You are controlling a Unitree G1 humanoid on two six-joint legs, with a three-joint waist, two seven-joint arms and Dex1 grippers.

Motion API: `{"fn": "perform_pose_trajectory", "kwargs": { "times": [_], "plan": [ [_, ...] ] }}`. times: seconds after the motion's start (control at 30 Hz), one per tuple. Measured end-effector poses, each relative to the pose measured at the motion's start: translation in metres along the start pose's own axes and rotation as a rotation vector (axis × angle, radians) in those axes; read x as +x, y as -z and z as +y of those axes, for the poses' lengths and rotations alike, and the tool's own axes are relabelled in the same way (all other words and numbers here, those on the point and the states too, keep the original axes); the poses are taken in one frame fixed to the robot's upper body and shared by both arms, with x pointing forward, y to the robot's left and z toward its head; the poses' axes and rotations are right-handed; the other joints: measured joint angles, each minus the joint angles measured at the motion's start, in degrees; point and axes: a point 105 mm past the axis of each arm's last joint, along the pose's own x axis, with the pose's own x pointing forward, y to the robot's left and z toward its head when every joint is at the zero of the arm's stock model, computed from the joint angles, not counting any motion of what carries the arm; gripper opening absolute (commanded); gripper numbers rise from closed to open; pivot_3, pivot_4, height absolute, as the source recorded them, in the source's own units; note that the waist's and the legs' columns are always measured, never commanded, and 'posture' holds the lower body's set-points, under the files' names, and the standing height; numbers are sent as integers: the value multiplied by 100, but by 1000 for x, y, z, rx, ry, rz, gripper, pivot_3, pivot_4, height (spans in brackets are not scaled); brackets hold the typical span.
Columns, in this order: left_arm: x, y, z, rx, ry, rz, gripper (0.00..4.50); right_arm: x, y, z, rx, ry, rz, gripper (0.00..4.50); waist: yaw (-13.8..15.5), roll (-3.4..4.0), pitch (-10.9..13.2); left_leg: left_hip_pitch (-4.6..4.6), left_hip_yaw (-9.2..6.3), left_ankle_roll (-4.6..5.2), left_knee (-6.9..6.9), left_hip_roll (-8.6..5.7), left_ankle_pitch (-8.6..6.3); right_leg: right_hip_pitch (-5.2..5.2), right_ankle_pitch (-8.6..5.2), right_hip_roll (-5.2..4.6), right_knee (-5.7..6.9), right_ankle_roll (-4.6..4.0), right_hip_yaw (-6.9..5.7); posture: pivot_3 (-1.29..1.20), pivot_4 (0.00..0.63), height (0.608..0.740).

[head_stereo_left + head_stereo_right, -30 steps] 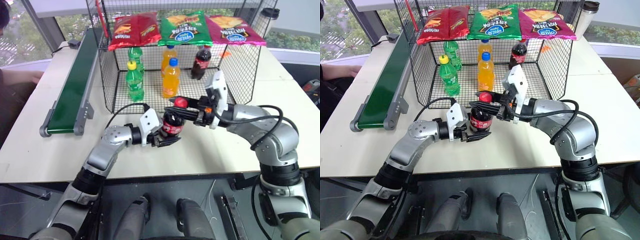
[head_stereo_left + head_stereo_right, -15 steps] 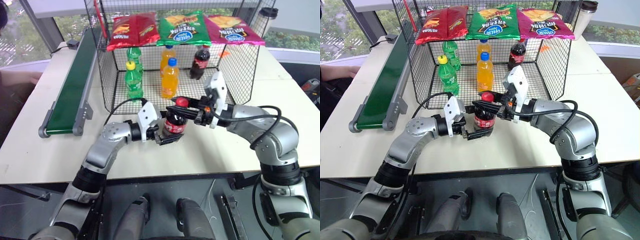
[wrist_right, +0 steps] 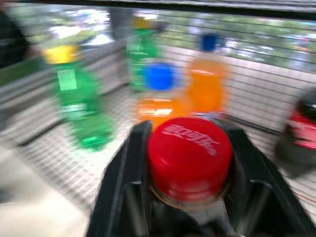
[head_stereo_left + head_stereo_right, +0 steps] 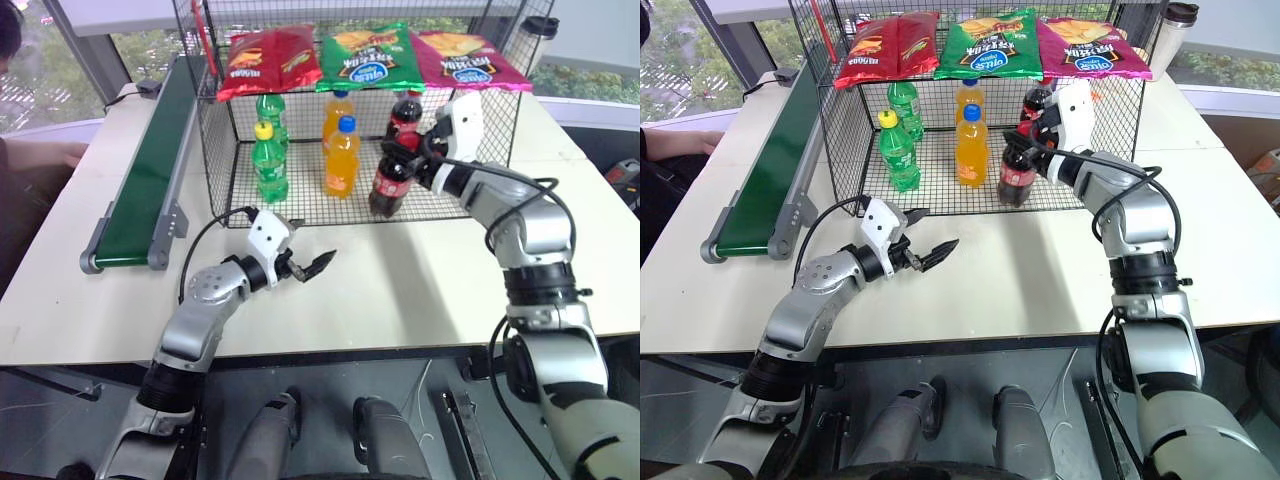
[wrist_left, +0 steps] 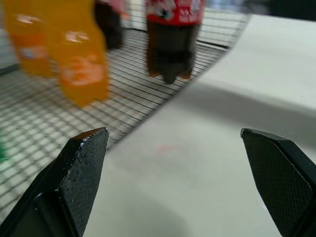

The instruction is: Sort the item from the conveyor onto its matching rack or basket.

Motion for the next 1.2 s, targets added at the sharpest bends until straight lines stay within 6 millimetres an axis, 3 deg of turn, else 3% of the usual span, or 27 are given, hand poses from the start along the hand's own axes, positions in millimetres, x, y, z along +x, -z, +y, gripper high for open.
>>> {"fn": "perform_pose_trajectory", "kwargs": {
  "times": [0.2,0.43,0.63,0.67,0.93,1.07,1.2],
  "plan": [
    [2,-3,1,-42,-86,-37,4459,13,14,-25,-2,127,13,1174,-17,3,2,2,8,1,0,0,2,-2,1,2,6,3,3,0,150,738],
    [-1,-3,4,-36,-116,-36,4459,18,17,-34,-31,156,-6,1174,-21,3,2,5,9,1,0,0,2,-2,1,4,8,3,5,0,150,738],
    [-3,2,3,-37,-121,-22,4500,18,19,-35,-26,148,-15,4145,-15,4,1,6,9,1,2,0,2,0,1,4,10,3,6,0,150,738],
    [-3,2,3,-36,-121,-22,4500,18,19,-35,-26,148,-15,4474,-19,4,1,7,8,1,2,0,2,0,1,5,10,3,6,0,150,738],
    [-3,2,3,-31,-120,-21,4500,17,15,-36,-41,148,-17,4474,-20,5,1,8,8,1,2,1,2,0,1,5,12,3,7,0,150,738],
    [-3,2,5,-27,-120,-18,4500,2,1,-43,-94,160,-38,4474,13,5,1,6,6,0,3,-1,2,2,1,3,11,3,6,0,150,738],
    [-5,3,7,-20,-122,-11,4500,-18,5,-46,-105,182,-15,4474,1,5,0,7,6,0,4,0,2,2,-2,2,12,-2,7,0,150,738]
  ]
}}
